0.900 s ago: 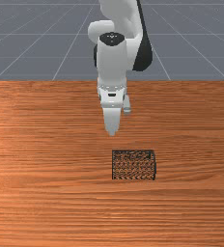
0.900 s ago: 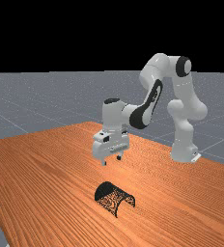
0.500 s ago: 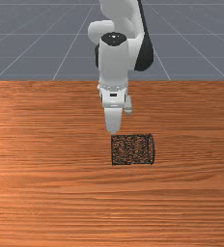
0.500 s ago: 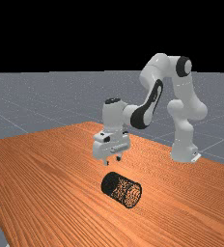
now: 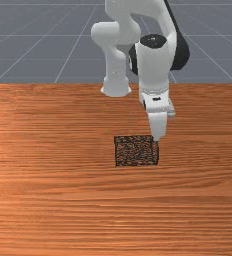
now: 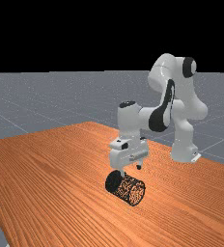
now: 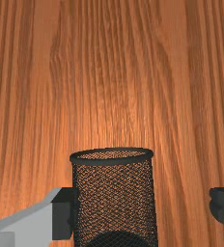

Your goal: Rotate the holder till the hole upward

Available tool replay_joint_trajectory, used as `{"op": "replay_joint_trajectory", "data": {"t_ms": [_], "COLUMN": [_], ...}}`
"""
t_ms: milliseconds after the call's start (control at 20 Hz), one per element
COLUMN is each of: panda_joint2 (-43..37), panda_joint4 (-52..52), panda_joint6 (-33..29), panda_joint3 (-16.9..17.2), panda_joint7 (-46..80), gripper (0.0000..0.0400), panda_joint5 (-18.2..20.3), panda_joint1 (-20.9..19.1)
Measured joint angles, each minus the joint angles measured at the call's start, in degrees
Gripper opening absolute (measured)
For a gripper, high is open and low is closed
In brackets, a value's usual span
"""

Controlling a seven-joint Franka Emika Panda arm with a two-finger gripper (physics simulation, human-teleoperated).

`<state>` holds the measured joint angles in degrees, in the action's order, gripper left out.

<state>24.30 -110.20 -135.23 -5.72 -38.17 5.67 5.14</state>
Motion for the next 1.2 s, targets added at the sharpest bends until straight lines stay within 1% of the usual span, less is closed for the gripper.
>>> {"op": "replay_joint_trajectory", "data": {"t_ms": [50, 400, 450, 600, 650, 700, 800, 850, 900, 950, 1000, 1050, 1200], "panda_joint2": [0.33, 3.6, 6.61, 8.19, 10.14, 10.05, 11.34, 12.05, 12.98, 18.33, 21.52, 14.0, 17.82], "panda_joint4": [0.93, 6.18, 12.03, 11.64, 13.67, 11.63, 11.57, 11.49, 12.07, 21.21, 26.99, 13.18, 20.52], "panda_joint6": [0.84, 2.54, 9.07, 6.73, 8.4, 4.99, 3.78, 2.6, 3.14, 13.67, 19.25, 2.29, 9.01], "panda_joint3": [2.49, 1.47, 0.42, 0.4, 0.23, 0.44, 0.49, 3.58, 4.35, 8.71, 10.31, 2.89, 5.51], "panda_joint7": [7.99, 17.12, 13.82, 13.68, 13.42, 13.62, 13.59, 17.95, 18.9, 22.7, 23.66, 17.46, 24.58], "gripper": [0.04, 0.04, 0.04, 0.04, 0.04, 0.04, 0.04, 0.04, 0.04, 0.04, 0.04, 0.04, 0.04], "panda_joint5": [-4.85, -5.91, -5.3, -5.33, -5.02, -5.4, -5.47, -10.07, -11.14, -17.18, -19.11, -9.14, -13.88], "panda_joint1": [3.43, 9.3, 8.88, 8.89, 8.75, 8.9, 8.92, 11.95, 12.75, 17.25, 18.95, 12.06, 18.4]}}
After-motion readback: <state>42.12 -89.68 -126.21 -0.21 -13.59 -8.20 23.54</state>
